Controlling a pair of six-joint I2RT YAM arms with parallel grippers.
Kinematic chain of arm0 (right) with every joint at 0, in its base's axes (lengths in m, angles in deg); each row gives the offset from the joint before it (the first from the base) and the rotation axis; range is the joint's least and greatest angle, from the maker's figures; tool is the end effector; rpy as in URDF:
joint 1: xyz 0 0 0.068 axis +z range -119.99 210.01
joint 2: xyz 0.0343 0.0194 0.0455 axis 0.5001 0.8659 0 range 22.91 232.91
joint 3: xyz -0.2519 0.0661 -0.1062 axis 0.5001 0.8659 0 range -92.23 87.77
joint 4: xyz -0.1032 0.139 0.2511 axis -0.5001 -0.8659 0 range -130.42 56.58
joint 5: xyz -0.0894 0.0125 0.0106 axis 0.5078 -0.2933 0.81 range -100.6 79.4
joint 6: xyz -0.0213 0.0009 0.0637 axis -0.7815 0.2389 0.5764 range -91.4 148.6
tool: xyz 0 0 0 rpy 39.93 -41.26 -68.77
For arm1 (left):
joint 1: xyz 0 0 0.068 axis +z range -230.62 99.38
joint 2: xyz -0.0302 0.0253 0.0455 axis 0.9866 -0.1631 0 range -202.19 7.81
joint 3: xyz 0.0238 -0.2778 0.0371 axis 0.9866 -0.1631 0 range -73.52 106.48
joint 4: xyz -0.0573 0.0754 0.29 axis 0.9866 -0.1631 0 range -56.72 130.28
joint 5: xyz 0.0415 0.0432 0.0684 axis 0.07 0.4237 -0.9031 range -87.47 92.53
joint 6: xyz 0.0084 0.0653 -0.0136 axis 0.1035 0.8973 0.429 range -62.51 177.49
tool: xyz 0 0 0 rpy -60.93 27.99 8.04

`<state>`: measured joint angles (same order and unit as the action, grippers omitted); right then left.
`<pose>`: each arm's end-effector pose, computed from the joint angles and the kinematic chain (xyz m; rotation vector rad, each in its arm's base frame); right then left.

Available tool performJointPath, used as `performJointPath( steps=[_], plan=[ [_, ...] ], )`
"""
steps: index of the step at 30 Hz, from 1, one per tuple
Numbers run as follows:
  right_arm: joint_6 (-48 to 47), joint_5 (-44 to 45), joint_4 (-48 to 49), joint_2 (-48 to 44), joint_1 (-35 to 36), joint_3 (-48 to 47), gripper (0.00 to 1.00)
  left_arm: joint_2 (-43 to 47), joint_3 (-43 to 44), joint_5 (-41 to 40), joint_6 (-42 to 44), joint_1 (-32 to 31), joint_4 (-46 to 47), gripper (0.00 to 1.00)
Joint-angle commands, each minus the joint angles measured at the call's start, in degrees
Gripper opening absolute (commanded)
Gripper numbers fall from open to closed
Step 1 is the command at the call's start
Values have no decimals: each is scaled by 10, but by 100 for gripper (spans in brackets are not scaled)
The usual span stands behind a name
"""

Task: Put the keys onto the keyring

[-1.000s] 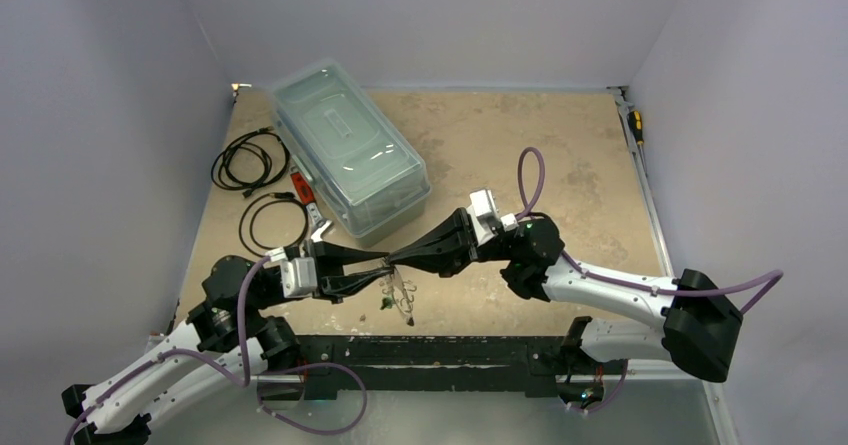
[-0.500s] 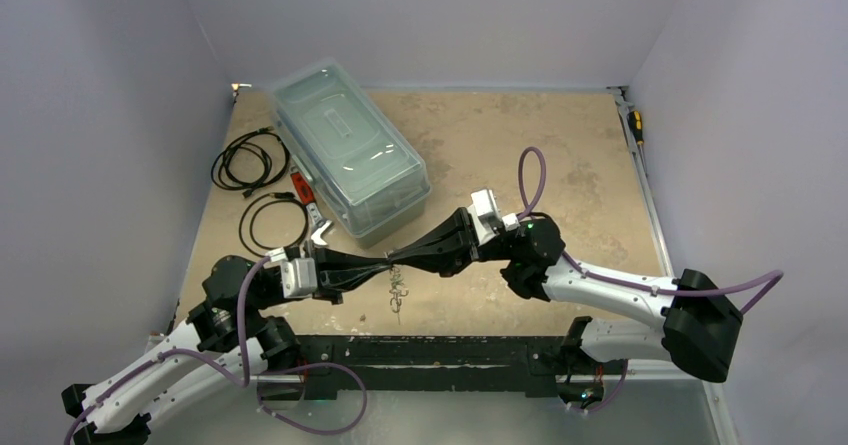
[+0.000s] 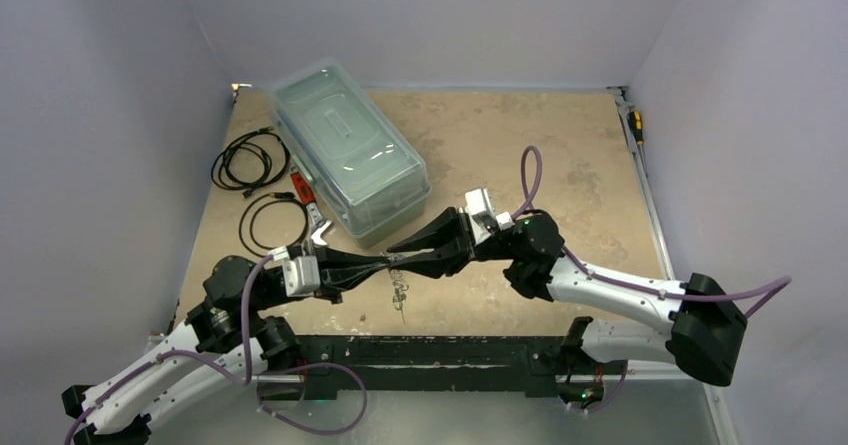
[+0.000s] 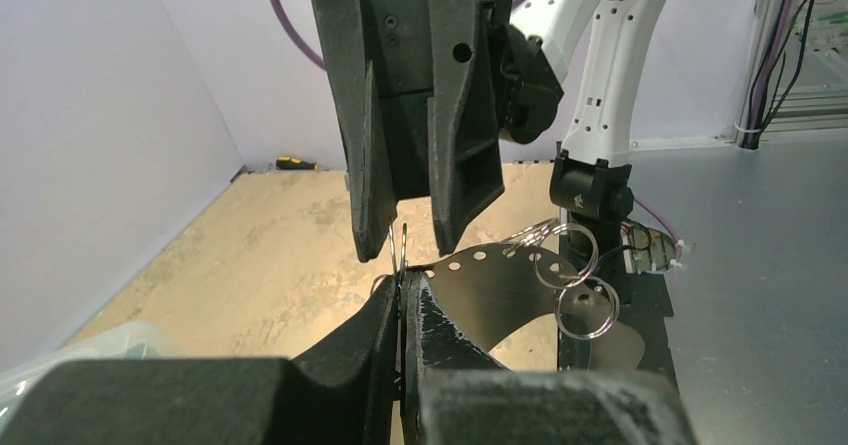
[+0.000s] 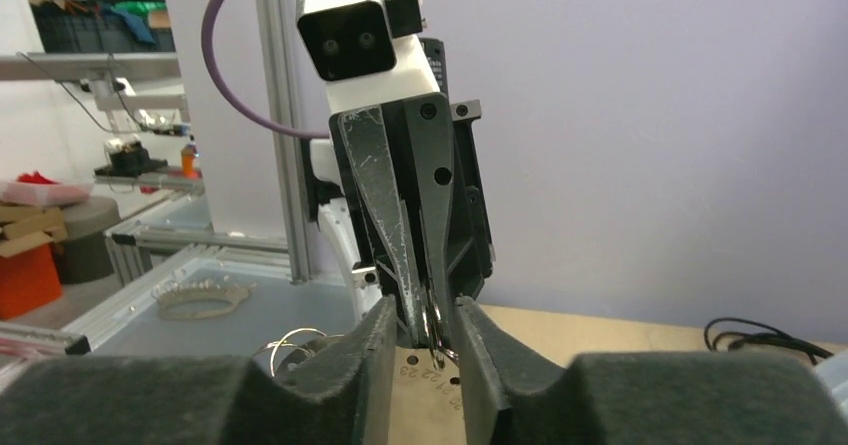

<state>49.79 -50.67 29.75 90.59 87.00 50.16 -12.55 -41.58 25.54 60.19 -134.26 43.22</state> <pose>0.1315 0.2659 0.3346 -1.0093 0.7928 1.5404 0.0761 -0.1387 0.3566 0.9603 1.0332 -1.0087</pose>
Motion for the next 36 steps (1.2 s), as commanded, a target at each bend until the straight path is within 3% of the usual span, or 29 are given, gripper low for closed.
performJointPath(
  steps=[1, 8, 13, 20, 36],
  plan=[
    [-64, 13, -101, -48, 1, -33, 35, 6, 4, -11, 11, 1, 14, 0],
    [-158, 42, -308, -80, 1, -102, 44, 6, 7, -11, 10, 1, 9, 0],
    [-262, 65, -511, -81, 1, -187, 45, 2, 7, -12, 9, 1, 7, 0],
    [-330, 19, -679, -51, 1, -277, 44, -11, 10, -6, 7, 1, 4, 0],
    [-378, -5, -822, 17, 2, -368, 40, -19, 12, -12, 8, 1, -1, 0]
  ],
)
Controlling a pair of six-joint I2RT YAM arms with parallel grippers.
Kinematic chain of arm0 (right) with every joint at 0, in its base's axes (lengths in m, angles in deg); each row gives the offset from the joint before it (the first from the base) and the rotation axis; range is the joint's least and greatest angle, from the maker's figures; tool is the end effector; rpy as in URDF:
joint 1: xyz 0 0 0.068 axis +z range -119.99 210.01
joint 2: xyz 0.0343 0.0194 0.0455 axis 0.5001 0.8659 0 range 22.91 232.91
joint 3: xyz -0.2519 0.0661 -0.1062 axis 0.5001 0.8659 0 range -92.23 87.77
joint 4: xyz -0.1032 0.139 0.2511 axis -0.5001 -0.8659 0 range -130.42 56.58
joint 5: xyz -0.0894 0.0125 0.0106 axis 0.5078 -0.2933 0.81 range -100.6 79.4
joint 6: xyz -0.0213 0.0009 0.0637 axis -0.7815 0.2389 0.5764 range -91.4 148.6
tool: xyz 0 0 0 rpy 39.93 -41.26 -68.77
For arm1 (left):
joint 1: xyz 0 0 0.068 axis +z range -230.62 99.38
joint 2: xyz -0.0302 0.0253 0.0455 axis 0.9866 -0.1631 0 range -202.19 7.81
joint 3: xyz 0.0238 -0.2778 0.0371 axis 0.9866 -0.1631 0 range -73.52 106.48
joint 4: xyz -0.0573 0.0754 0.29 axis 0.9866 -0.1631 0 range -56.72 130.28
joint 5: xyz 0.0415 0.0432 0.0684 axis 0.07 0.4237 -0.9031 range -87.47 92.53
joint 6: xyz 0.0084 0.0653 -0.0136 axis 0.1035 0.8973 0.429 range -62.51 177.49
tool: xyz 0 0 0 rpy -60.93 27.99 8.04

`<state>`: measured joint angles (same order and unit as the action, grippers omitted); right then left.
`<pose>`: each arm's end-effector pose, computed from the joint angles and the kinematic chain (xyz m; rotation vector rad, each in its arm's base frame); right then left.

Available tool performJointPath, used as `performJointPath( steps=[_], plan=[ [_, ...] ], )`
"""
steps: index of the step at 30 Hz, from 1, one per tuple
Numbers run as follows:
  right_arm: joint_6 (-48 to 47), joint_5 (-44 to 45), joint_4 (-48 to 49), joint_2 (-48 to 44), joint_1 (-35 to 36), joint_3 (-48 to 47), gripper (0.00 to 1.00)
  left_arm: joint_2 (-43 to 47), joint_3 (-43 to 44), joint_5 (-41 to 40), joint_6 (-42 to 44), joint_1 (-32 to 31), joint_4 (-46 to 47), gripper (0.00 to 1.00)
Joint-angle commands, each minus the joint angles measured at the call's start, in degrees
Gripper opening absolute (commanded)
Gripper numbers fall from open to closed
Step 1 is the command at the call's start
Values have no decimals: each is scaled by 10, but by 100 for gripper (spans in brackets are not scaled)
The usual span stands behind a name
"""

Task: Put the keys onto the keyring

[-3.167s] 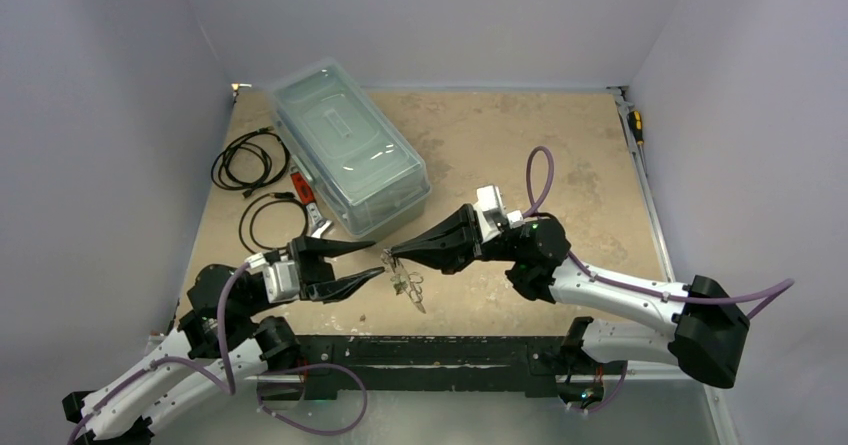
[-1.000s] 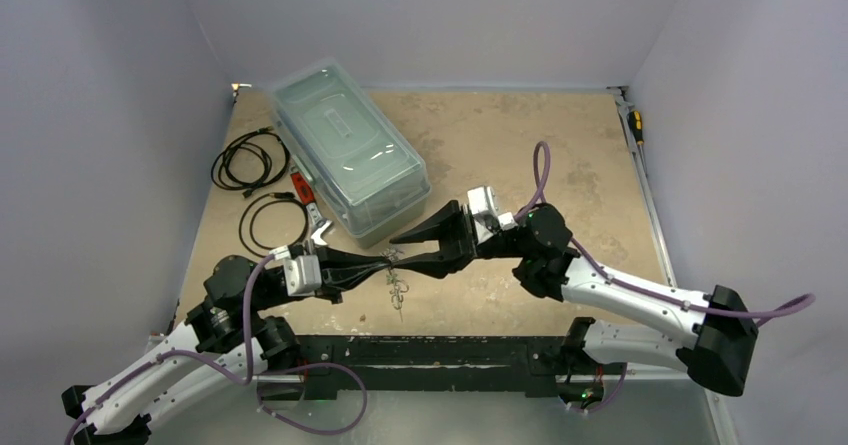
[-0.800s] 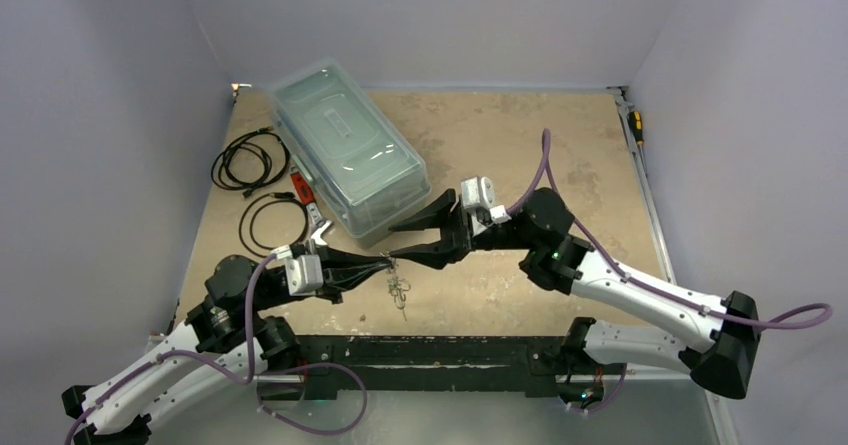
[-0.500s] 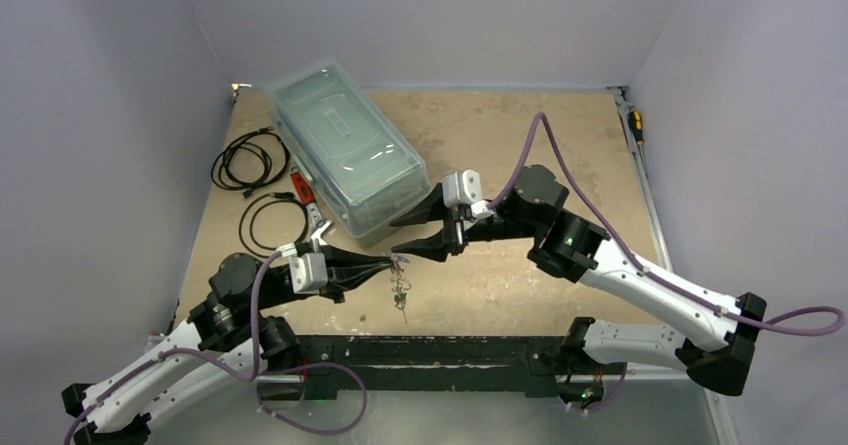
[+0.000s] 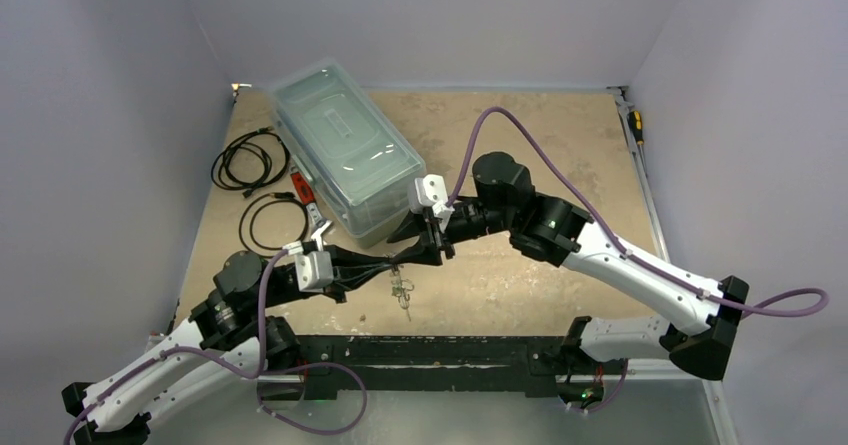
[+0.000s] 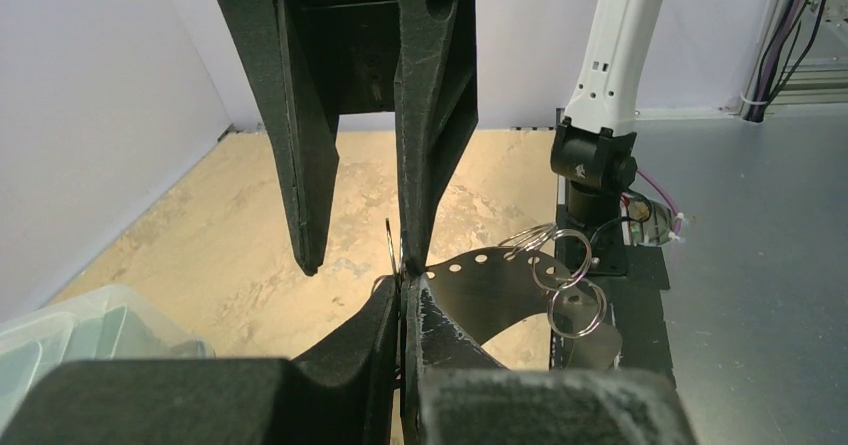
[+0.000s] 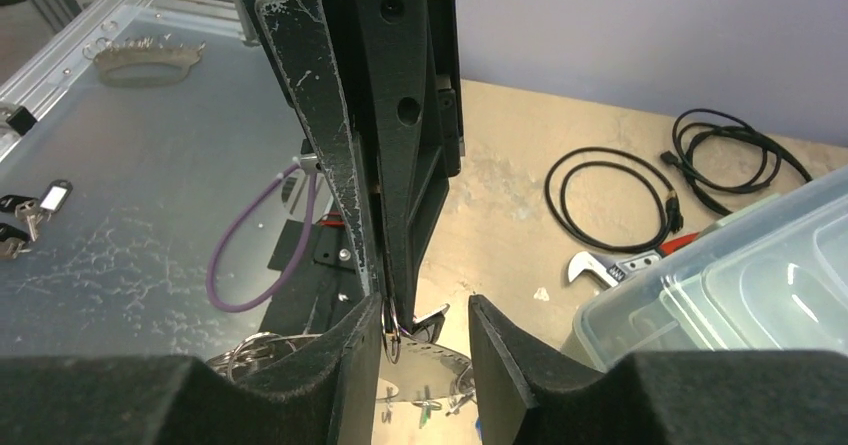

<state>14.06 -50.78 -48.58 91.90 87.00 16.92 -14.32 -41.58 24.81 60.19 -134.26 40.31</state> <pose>0.1469 0.2897 0.4110 -1.4950 1.1719 1.1447 0.0819 -0.1455 0.3462 0.9837 1.1181 -0.9989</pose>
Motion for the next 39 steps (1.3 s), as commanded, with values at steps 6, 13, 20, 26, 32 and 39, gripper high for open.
performJointPath(
  steps=[6, 13, 20, 26, 32, 39],
  plan=[
    [-29, 0, -62, 5, 2, -48, 33, -1, 13, -7, 9, 1, 26, 0],
    [-35, -14, -72, 14, 2, -49, 22, -2, 13, -6, 9, 1, 26, 0],
    [-43, -31, -72, 23, 2, -53, 21, -5, 13, -6, 9, 1, 25, 0],
    [-46, -45, -75, 23, 3, -55, 22, -5, 13, -7, 10, 1, 24, 0],
    [-54, -54, -85, 33, 4, -59, 15, -5, 13, -7, 9, 1, 24, 0],
    [-57, -50, -98, 47, 8, -61, 2, -7, 13, -7, 9, 1, 24, 0]
  ],
)
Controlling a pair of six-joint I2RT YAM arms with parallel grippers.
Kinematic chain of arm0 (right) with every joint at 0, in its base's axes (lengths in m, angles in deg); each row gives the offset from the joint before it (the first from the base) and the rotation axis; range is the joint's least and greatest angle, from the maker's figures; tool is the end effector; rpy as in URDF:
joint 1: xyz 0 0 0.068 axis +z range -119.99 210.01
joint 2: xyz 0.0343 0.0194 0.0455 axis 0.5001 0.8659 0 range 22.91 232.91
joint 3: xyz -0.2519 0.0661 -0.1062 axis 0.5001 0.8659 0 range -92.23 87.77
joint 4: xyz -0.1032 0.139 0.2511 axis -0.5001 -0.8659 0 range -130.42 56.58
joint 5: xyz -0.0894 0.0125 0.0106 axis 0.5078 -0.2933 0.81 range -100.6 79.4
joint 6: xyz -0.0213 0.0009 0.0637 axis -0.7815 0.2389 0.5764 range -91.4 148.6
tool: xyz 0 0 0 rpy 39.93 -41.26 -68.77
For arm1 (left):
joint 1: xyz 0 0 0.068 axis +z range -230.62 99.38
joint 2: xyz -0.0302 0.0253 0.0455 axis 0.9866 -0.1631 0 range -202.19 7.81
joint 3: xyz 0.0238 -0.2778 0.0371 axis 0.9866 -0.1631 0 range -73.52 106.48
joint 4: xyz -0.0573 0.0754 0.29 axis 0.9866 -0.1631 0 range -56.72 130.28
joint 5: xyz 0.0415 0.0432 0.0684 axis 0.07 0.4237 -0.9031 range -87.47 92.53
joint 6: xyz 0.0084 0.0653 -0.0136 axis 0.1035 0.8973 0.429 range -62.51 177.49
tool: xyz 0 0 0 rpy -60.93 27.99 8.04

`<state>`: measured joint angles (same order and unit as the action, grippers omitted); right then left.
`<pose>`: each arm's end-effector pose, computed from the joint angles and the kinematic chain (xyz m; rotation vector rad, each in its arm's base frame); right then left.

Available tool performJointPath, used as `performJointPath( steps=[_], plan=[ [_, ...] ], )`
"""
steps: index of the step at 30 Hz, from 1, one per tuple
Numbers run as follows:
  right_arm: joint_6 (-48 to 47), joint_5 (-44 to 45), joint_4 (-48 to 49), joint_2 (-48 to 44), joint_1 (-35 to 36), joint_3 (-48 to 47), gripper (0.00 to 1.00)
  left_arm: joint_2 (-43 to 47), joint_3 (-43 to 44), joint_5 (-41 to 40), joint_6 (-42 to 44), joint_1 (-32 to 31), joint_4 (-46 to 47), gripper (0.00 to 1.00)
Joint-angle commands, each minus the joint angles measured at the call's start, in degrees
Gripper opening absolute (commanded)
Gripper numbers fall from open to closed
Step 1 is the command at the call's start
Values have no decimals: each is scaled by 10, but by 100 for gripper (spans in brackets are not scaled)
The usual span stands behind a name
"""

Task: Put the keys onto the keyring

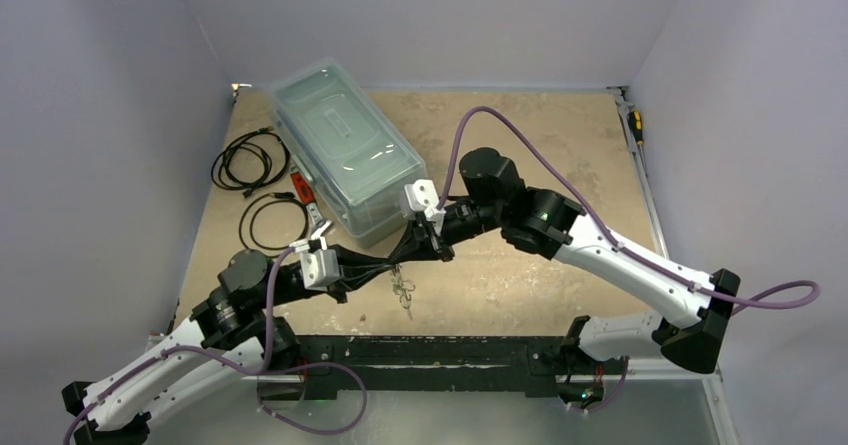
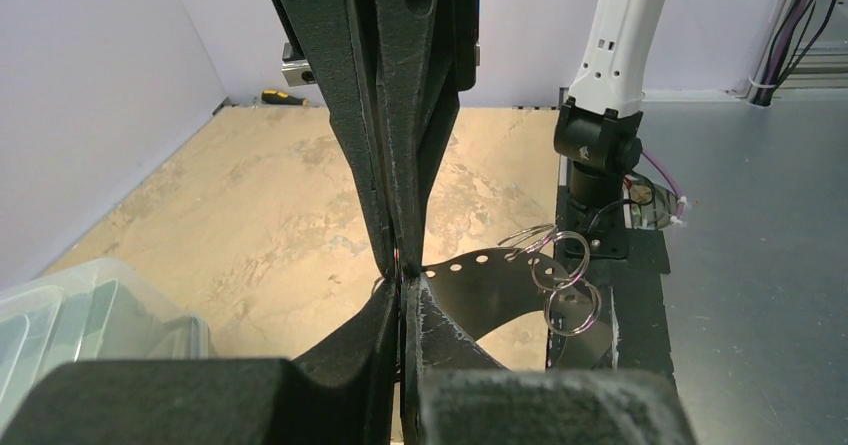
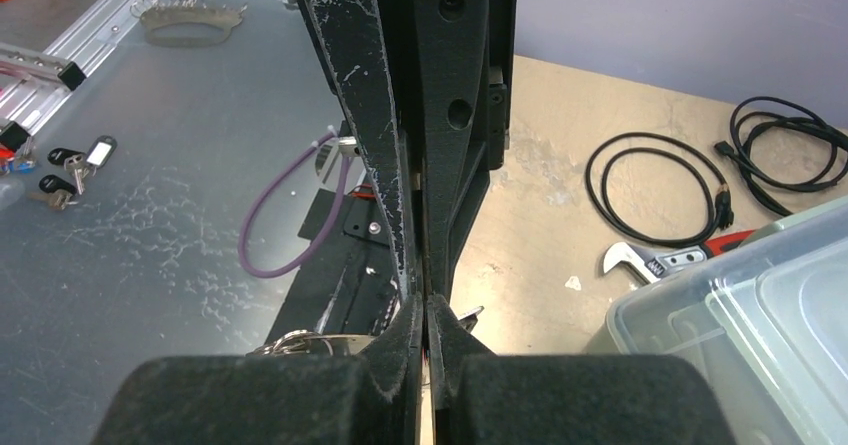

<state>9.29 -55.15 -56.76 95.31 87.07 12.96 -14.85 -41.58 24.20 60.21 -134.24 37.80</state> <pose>0.1481 0.2979 0.4055 -1.6231 1.1822 1.1793 0.0843 -0.1477 0.3395 0.9971 1.1742 -0.9891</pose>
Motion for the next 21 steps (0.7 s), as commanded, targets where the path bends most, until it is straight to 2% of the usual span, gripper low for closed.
performJointPath(
  steps=[1, 7, 10, 11, 14, 16, 19, 21],
  plan=[
    [-12, -6, -18, 15, 7, -21, 0, -2, 14, -1, 9, 1, 49, 0],
    [-20, 14, -18, 15, 8, -12, 0, 4, 13, -3, 9, 1, 50, 0],
    [-14, 18, 13, 2, 8, 7, 0, 7, 13, -3, 8, 1, 52, 0],
    [-10, 20, 26, -5, 8, 16, 0, 9, 13, -4, 8, 1, 52, 4],
    [7, 39, 79, -29, 7, 46, 0, 14, 10, -5, 9, 1, 54, 28],
    [22, 58, 127, -50, 7, 74, 0, 17, 10, -9, 11, 1, 54, 37],
    [35, 58, 177, -77, 7, 105, 0, 21, 10, -13, 13, 1, 53, 39],
    [42, 56, 199, -88, 7, 118, 0, 24, 10, -14, 14, 1, 53, 34]
  ],
)
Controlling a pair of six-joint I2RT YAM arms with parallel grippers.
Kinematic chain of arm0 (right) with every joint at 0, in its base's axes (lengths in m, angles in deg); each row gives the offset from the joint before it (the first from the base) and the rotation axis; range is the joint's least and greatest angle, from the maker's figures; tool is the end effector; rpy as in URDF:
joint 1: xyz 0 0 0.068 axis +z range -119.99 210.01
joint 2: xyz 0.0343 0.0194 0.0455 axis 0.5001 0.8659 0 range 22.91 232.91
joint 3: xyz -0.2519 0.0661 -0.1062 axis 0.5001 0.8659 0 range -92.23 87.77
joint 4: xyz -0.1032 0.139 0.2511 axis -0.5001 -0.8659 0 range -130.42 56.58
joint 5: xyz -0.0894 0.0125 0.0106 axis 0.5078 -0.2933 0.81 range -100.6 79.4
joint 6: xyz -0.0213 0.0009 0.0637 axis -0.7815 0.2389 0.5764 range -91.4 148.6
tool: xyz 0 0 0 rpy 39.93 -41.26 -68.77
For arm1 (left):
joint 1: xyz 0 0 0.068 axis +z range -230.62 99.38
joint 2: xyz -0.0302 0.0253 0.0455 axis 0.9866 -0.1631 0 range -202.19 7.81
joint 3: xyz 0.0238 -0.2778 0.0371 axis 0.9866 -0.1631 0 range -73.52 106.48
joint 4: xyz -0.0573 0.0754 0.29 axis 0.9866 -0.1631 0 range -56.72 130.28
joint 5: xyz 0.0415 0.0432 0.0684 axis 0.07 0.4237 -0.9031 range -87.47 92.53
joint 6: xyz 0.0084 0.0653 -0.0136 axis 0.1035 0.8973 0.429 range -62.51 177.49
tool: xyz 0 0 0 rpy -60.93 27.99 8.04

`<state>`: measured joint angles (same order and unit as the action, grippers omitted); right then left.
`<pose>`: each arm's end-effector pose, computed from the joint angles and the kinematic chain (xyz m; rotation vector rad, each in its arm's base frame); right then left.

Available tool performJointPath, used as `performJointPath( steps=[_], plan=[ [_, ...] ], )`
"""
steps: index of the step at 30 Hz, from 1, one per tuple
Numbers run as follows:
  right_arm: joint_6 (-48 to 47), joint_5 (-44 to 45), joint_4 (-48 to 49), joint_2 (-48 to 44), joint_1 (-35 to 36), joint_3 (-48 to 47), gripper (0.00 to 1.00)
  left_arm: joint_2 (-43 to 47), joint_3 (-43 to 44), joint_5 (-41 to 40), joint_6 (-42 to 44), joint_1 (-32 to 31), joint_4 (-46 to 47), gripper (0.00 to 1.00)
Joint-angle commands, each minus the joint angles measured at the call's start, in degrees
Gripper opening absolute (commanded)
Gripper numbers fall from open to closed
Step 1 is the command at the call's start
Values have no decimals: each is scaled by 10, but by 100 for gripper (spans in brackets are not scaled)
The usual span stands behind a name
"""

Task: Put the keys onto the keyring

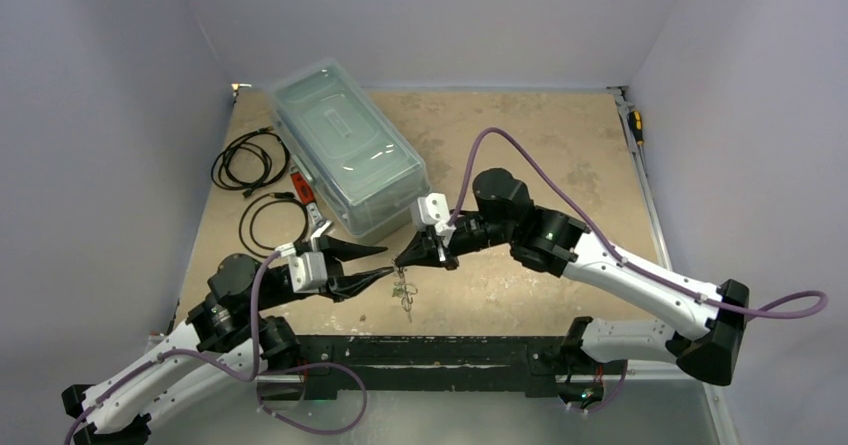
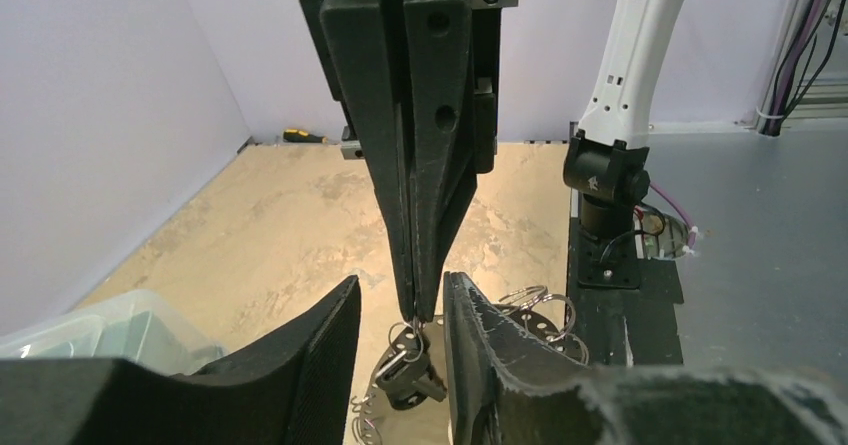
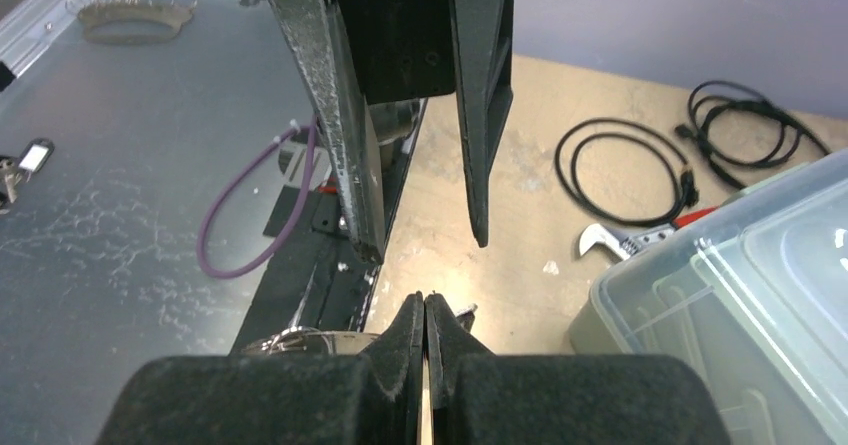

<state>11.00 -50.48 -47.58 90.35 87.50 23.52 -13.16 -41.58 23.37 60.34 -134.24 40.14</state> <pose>0.1425 0.2876 0.3746 -1.5515 1.1912 1.1185 0.0805 -0.1414 0.3488 0.9582 1.1110 -0.9806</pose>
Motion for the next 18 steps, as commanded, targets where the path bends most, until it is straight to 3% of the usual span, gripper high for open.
performJointPath(
  steps=[1, 6, 18],
  plan=[
    [29, 9, 118, -46, 3, 18, 0, 8, 9, -5, 13, 1, 29, 31],
    [62, 9, 207, -74, 3, 60, 0, 9, 9, 0, 14, 1, 31, 26],
    [135, -14, 356, -79, 3, 119, 0, 13, 4, 34, 13, 1, 43, 30]
  ],
)
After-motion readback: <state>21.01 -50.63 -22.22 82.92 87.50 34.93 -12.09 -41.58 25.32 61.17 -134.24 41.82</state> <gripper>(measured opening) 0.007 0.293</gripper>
